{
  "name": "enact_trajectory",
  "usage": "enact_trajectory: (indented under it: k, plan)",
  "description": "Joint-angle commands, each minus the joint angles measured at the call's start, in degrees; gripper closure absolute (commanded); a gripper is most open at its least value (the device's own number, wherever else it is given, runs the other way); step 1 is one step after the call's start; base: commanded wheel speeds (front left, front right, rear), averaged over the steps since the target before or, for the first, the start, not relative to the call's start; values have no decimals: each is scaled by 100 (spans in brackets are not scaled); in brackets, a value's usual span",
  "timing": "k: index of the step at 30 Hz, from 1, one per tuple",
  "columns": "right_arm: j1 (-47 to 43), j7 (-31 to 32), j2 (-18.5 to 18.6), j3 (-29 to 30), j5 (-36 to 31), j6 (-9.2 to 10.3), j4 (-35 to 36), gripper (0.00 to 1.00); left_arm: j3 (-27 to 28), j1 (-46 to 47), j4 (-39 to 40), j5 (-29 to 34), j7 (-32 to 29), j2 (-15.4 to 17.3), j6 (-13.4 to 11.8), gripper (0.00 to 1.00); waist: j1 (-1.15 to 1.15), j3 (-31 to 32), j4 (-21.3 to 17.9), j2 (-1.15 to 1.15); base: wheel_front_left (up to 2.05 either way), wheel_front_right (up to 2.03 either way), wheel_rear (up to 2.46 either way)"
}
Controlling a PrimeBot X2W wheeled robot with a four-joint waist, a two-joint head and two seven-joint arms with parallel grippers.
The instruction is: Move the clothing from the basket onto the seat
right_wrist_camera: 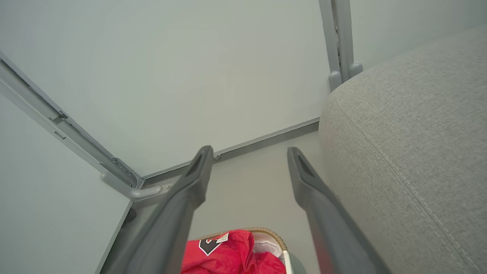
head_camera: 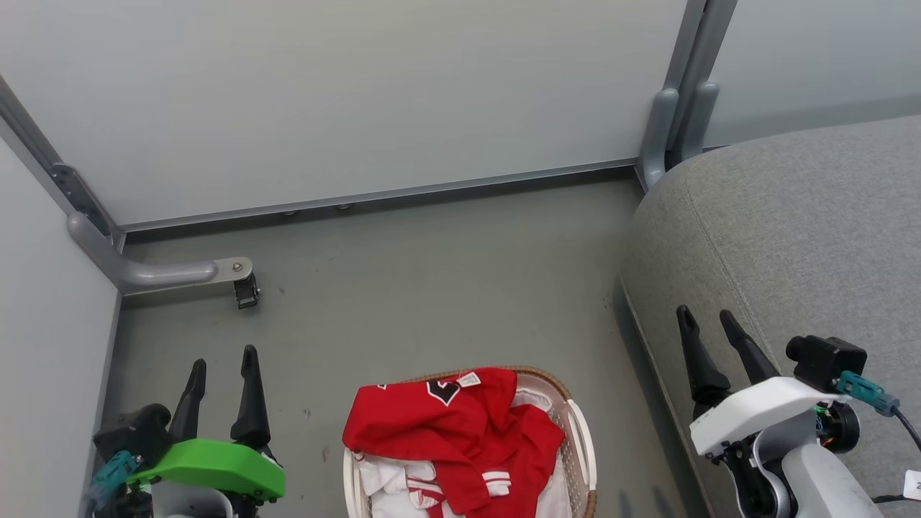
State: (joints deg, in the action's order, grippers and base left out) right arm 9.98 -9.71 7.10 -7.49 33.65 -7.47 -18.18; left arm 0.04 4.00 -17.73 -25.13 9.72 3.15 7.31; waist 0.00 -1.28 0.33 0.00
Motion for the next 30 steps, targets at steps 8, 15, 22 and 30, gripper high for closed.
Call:
enact_trajectory:
  k: [8,15,22,30]
  plan:
    - [112,-156,60,12,-640,-2,-64,0,-83,-46,-39,507,157,62,23,0,0,7,1,0,0,0,0]
    - [-7,-240,53,-5,-1012,-3,-158,0,-57,-163,-175,834,237,50,21,0,0,33,1,0,0,0,0]
    - [-117,-321,6,25,-1372,-3,-195,0,-18,-275,-232,1171,320,18,23,0,0,65,22,0,0,0,0]
    - [-253,-417,-63,28,-1694,-2,-244,0,-4,-388,-235,1484,407,-14,24,0,0,115,29,0,0,0,0]
